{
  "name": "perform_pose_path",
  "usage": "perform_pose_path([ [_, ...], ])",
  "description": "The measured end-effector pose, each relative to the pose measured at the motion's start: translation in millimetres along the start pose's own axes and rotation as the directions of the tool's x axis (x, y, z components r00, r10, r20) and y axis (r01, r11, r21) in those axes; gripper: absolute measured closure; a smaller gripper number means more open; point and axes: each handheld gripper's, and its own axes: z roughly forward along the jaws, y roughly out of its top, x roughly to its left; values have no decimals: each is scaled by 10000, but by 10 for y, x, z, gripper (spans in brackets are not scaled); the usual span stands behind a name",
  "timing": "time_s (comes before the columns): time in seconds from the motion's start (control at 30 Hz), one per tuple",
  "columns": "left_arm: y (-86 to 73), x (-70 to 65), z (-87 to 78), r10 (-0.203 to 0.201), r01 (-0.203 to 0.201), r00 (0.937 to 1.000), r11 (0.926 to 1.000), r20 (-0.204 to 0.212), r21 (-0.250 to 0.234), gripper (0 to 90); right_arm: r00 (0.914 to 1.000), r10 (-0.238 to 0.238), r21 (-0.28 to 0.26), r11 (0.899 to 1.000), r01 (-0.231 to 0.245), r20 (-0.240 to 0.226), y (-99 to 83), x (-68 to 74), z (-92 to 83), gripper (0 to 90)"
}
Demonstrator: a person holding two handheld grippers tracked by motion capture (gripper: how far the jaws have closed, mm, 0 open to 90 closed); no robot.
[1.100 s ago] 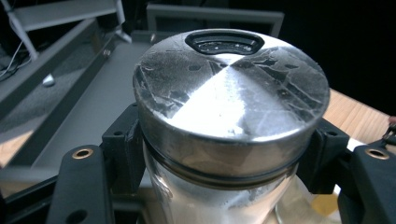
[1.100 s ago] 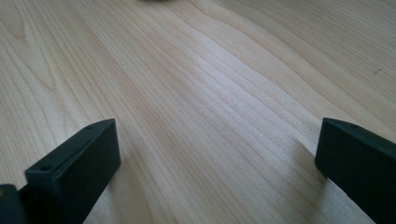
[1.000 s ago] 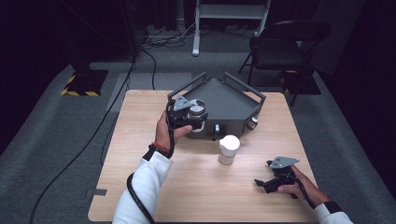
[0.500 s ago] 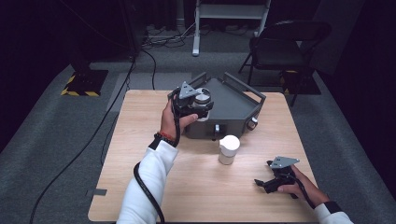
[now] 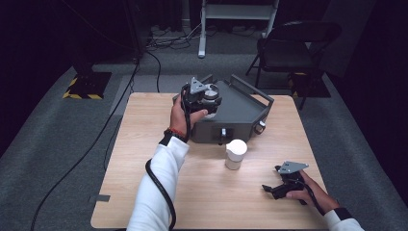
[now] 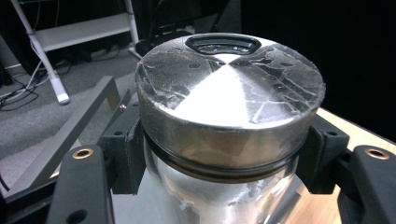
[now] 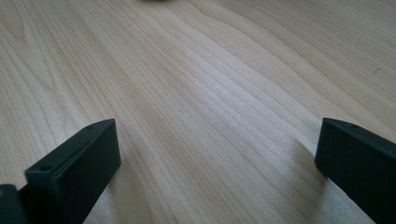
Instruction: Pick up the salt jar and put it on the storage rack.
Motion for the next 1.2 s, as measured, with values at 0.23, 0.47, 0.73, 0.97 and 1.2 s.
perform_pose_path([
  [0.23, 5, 6, 100, 33, -31, 9998, 9999, -172, 134, 305, 10000, 1, -1, 10000, -1, -3, 0, -1, 0, 0],
  [0.47, -39, 8, 203, -8, 14, 9997, 9997, -248, 245, 305, 10000, -2, 2, 10000, 2, 0, 0, 0, -1, 0],
  [0.73, -105, 26, 267, -37, 56, 9983, 9994, -573, 333, 305, 10000, -3, 3, 10000, 3, 3, 0, 1, -1, 0],
  [0.97, -192, 49, 303, -155, 175, 9981, 9993, -593, 324, 305, 10000, -2, 5, 10000, 2, 2, 1, 0, -1, 0],
  [1.2, -216, 34, 330, -153, 172, 9983, 9993, -567, 346, 305, 10000, 0, 3, 10000, 0, 4, 0, 1, -1, 0],
])
